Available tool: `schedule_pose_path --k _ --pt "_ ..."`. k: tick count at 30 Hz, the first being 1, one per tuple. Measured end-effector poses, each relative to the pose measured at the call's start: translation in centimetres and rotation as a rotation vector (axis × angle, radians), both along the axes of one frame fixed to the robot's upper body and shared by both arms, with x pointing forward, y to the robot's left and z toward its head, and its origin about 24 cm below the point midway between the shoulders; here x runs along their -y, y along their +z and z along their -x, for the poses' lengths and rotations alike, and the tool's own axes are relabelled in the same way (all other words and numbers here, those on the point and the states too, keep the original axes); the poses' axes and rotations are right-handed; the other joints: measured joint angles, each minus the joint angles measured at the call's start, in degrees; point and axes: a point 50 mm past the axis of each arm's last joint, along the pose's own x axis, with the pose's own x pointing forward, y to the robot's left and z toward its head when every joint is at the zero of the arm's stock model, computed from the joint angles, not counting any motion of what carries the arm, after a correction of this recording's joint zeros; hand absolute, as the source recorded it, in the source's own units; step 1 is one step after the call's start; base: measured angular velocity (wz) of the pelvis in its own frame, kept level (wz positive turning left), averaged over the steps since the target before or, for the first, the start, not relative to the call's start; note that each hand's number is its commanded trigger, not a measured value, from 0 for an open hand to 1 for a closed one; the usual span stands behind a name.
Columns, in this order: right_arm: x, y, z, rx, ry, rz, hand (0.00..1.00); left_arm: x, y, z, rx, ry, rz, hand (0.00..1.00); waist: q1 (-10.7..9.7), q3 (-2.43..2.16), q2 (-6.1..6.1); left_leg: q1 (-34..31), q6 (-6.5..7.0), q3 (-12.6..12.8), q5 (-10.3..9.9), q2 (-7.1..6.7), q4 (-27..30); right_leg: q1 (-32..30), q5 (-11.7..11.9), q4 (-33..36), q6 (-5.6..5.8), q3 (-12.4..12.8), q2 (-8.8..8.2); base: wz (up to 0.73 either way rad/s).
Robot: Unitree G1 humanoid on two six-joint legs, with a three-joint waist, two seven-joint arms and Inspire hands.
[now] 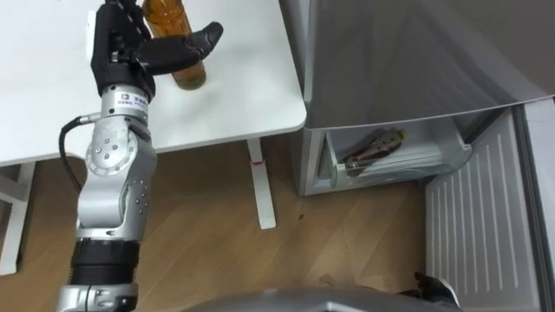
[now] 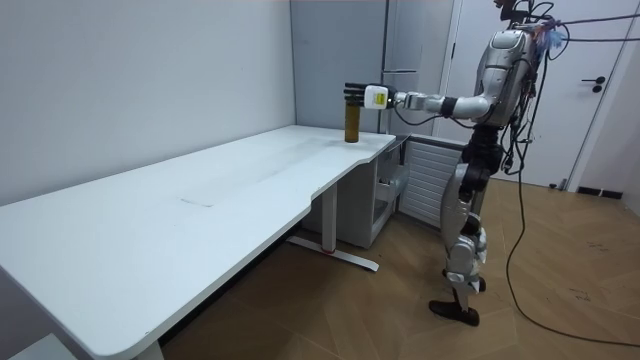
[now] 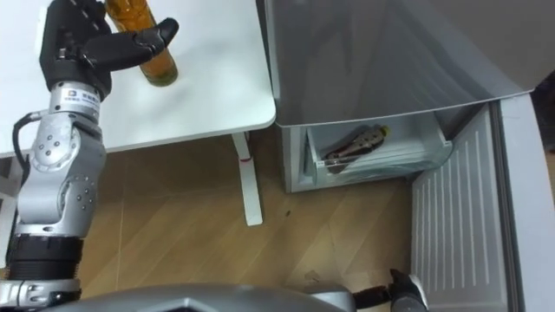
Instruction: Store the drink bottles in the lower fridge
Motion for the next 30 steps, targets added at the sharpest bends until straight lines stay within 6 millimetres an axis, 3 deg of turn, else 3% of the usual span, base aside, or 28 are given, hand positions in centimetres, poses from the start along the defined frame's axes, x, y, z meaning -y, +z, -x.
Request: schedule_pose_path --k 11,18,23,30 --pt "0.2 0.0 0.5 -0.023 -0.028 0.000 0.00 -1.1 -1.5 -1.4 -0.082 0.030 0.201 0.00 -0.8 -0.12 0.07 0.9 0.00 1.3 0.0 0.07 -0.1 0.4 0.0 -0.1 -0.02 0.8 -0.01 -0.04" --pt "0.6 0.0 1.1 -0.049 -0.059 -0.003 0.00 -1.5 -1.8 -2.0 -0.120 0.045 0.208 0.00 -1.0 -0.55 0.99 0.8 0.00 1.4 0.0 0.06 0.0 0.1 0.1 0.1 0.00 1.3 0.05 -0.01" --pt "0.8 0.0 1.4 -0.081 -0.042 0.003 0.00 -2.4 -0.8 -3.5 -0.117 0.066 0.196 0.00 -1.0 -0.54 1.53 0.7 0.00 1.5 0.0 0.07 0.0 -0.3 0.1 0.4 0.01 1.5 0.05 -0.01" --pt "0.9 0.1 1.0 -0.079 -0.009 0.008 0.00 -3.4 -0.8 -3.6 -0.127 0.095 0.198 0.00 -1.0 -0.57 1.57 0.8 0.01 2.5 0.0 0.13 0.0 -0.9 0.0 0.8 0.02 2.6 0.07 -0.08"
